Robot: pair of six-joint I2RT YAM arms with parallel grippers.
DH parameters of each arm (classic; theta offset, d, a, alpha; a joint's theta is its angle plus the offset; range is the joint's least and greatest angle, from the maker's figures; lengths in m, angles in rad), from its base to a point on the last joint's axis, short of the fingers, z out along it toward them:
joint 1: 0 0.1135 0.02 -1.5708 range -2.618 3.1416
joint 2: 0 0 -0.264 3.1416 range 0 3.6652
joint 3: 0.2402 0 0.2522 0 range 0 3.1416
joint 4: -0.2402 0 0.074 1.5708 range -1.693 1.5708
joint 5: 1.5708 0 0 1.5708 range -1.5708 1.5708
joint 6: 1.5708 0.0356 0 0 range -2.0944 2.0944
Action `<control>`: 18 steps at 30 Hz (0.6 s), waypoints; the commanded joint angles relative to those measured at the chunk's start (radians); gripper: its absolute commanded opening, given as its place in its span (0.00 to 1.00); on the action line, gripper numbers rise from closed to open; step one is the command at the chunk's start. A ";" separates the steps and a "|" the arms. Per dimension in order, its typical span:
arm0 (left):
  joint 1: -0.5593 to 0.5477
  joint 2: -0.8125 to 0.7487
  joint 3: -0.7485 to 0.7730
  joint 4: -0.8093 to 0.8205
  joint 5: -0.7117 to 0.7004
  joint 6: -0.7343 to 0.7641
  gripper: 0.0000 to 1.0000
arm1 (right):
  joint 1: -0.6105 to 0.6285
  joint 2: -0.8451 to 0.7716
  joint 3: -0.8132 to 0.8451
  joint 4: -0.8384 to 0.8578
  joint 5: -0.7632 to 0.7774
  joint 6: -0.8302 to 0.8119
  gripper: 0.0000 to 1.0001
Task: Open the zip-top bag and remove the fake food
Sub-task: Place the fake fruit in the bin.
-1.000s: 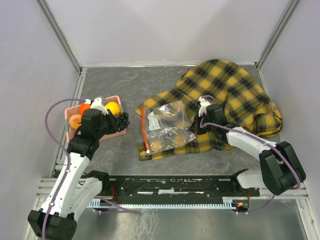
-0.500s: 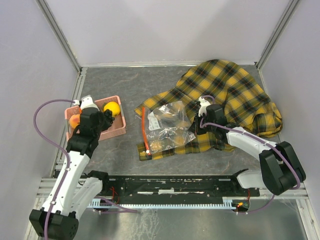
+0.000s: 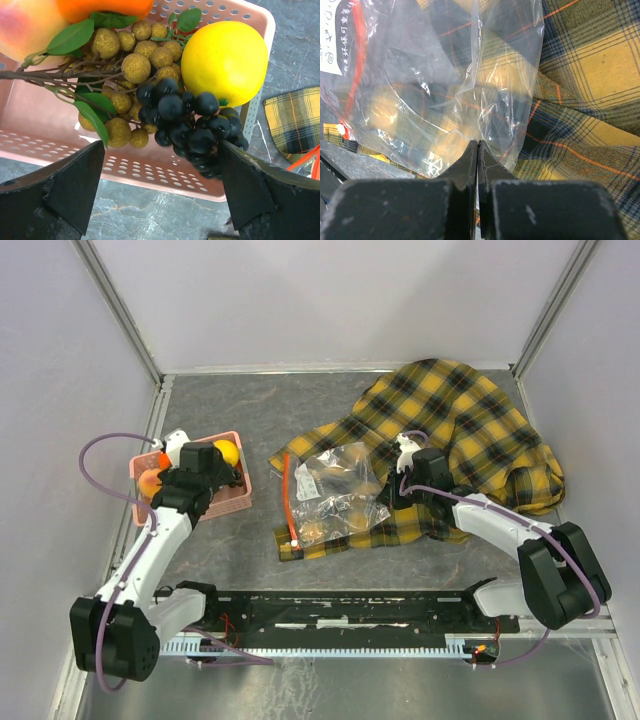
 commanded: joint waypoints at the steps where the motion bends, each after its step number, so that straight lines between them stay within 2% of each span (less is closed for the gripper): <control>1: 0.005 0.003 0.092 -0.021 -0.054 -0.110 0.99 | -0.004 0.003 0.007 0.047 -0.014 0.008 0.02; 8: 0.005 -0.113 0.093 -0.018 -0.060 -0.087 0.99 | -0.005 0.003 0.004 0.053 -0.023 0.008 0.02; 12: 0.005 -0.150 0.094 -0.029 -0.015 -0.077 0.99 | -0.005 -0.013 -0.003 0.069 -0.046 0.010 0.02; 15: 0.004 -0.189 0.086 0.001 0.100 -0.035 0.99 | -0.006 -0.026 -0.001 0.074 -0.065 0.012 0.02; 18: 0.006 -0.255 0.049 0.075 0.300 0.021 0.99 | -0.005 -0.033 0.004 0.070 -0.069 0.010 0.03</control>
